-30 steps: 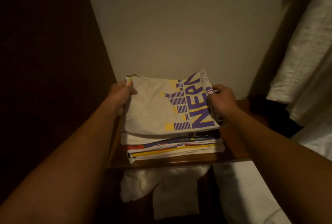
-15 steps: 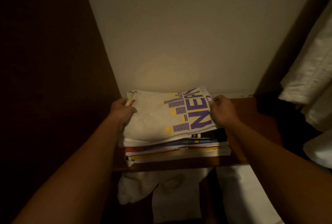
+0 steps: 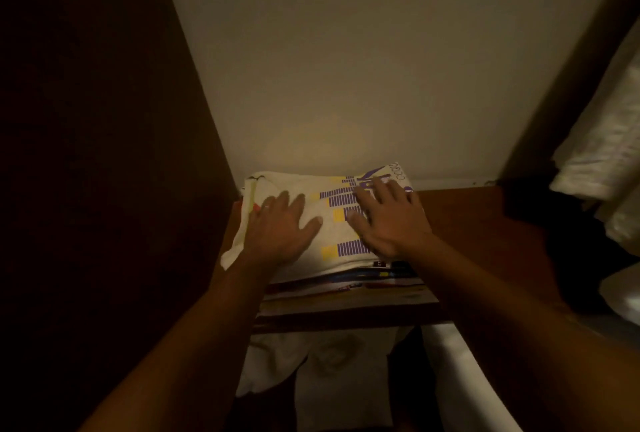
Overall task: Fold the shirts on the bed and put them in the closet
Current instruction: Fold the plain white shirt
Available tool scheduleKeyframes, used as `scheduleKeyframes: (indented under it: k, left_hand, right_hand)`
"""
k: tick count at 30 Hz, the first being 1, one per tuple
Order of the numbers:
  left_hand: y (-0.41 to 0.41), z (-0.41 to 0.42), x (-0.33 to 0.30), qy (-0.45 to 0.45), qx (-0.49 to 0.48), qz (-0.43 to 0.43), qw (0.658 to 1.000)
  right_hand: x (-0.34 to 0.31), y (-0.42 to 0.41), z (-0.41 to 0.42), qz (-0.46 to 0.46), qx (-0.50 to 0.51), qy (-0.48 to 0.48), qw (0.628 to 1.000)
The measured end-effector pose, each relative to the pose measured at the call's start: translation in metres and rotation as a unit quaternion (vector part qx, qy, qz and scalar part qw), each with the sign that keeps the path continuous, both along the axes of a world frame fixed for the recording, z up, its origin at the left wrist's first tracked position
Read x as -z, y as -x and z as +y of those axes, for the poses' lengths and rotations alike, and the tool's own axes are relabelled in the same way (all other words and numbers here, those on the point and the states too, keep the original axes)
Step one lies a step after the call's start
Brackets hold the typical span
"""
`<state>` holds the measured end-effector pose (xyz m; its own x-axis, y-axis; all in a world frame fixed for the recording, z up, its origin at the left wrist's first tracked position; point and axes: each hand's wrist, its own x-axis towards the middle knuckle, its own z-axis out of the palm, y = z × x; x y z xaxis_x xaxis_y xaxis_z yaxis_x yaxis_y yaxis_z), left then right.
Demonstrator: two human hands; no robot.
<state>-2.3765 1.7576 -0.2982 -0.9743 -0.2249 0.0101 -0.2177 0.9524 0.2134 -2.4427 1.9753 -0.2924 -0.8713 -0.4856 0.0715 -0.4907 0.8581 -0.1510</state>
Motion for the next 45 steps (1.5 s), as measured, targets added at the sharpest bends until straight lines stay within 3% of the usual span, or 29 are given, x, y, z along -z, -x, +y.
scheduleKeyframes:
  k: [3, 13, 18, 24, 30, 36, 45]
  left_hand:
    - [0.0, -0.012, 0.027, -0.022, -0.039, -0.094, 0.995]
    - [-0.002, -0.011, 0.036, 0.018, -0.045, -0.063, 0.997]
    - [-0.024, -0.004, 0.013, 0.102, -0.006, -0.047, 0.994]
    - [-0.059, 0.015, -0.027, 0.023, 0.033, -0.059, 0.997]
    - [-0.098, 0.03, -0.066, 0.007, 0.048, -0.048, 0.998]
    - [-0.14, 0.055, -0.143, -0.017, 0.048, -0.118, 0.992]
    - [-0.242, 0.073, -0.337, -0.047, 0.021, -0.131, 0.99]
  right_hand:
    - [0.021, 0.005, 0.012, -0.031, -0.012, -0.051, 0.998]
    - [0.021, 0.009, 0.015, -0.071, -0.023, -0.064, 0.995]
    - [-0.004, -0.007, 0.014, -0.094, -0.036, -0.093, 0.991]
    - [-0.025, -0.042, 0.029, -0.123, -0.064, -0.024, 0.99]
    - [-0.049, -0.091, 0.049, -0.129, -0.052, 0.032, 0.99]
    - [-0.118, -0.135, 0.05, -0.122, -0.061, -0.012, 0.991]
    - [-0.327, -0.233, 0.033, -0.176, -0.076, -0.047, 0.98]
